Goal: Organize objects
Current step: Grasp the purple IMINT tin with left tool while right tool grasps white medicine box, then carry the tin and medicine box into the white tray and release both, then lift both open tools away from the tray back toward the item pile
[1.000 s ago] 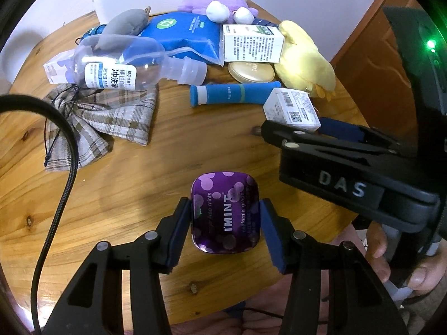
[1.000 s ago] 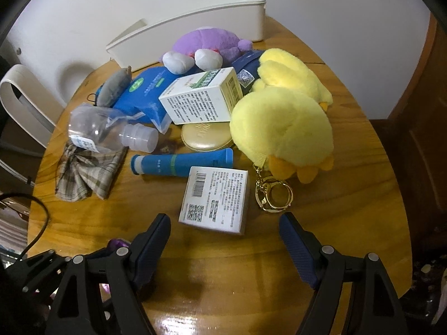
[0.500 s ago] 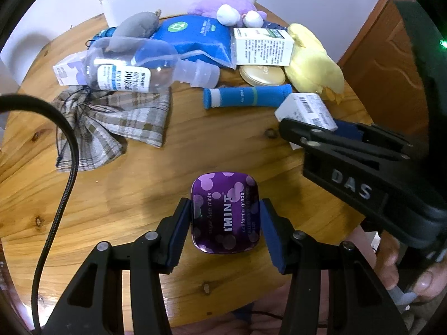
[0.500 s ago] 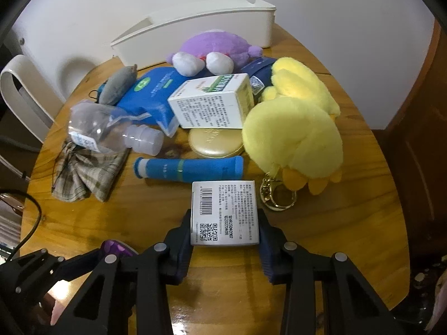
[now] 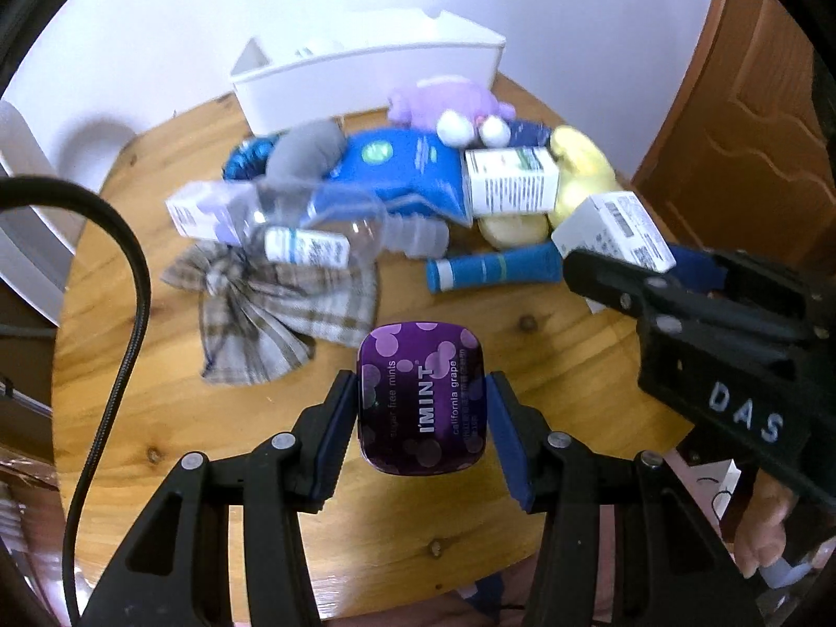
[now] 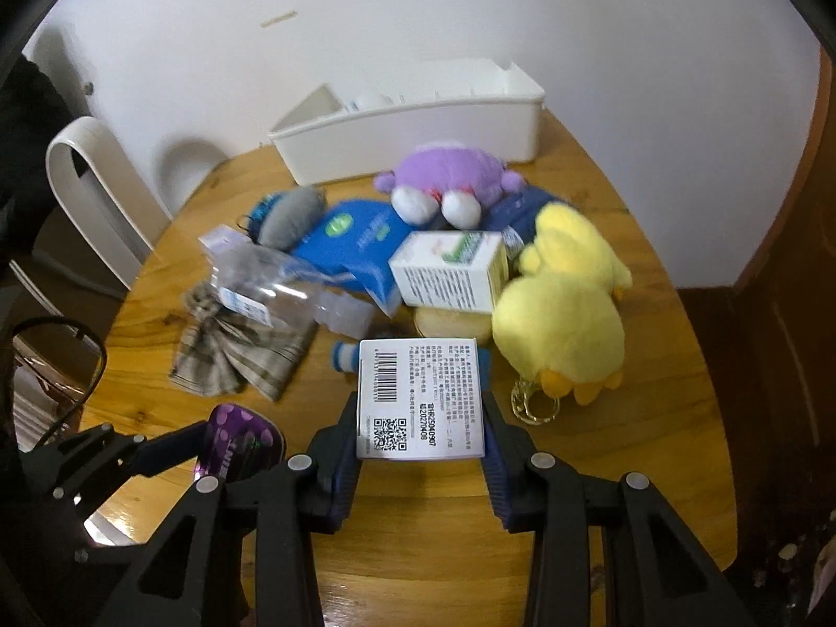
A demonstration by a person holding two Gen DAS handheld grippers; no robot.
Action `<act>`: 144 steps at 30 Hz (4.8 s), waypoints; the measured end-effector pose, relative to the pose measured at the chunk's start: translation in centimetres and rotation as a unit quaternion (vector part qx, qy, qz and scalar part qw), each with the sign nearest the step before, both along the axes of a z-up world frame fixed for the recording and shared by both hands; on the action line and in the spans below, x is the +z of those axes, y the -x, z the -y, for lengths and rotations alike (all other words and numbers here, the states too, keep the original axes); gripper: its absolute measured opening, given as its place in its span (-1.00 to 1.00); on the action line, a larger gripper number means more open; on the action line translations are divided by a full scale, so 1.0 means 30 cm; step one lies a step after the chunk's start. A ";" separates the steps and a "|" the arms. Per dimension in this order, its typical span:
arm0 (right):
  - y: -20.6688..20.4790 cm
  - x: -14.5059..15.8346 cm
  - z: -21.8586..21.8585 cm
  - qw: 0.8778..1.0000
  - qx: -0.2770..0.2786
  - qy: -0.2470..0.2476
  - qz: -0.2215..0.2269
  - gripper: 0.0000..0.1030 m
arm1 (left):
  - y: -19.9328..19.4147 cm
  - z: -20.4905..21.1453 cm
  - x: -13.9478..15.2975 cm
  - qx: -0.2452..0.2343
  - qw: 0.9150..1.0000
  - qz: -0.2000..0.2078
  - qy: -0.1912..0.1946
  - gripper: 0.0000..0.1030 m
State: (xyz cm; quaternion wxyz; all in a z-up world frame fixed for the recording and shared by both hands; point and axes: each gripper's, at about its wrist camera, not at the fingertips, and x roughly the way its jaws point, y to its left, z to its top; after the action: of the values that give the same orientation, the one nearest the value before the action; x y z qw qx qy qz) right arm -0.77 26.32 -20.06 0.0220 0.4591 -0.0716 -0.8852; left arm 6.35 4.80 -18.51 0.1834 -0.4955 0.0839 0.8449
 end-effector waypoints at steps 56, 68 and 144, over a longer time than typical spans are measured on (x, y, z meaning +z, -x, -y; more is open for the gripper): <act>0.584 0.689 -0.183 0.989 -0.025 -0.026 -0.147 -0.20 | 0.850 -0.177 0.776 0.069 0.985 -0.155 -0.035 0.04; 0.921 0.627 -0.178 0.995 -0.017 -0.058 -0.078 -0.20 | 1.142 -0.261 0.555 0.087 0.991 -0.102 -0.011 0.04; 0.455 0.667 -0.035 0.992 0.025 -0.084 -0.092 0.37 | 0.694 -0.120 0.692 0.054 0.993 -0.102 0.034 0.47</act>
State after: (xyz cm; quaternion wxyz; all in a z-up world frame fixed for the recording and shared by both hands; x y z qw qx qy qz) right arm -14.40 27.37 -0.06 0.0117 0.3774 0.0170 -0.9258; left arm -14.47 8.39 2.26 0.1108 -0.4169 0.1037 0.8962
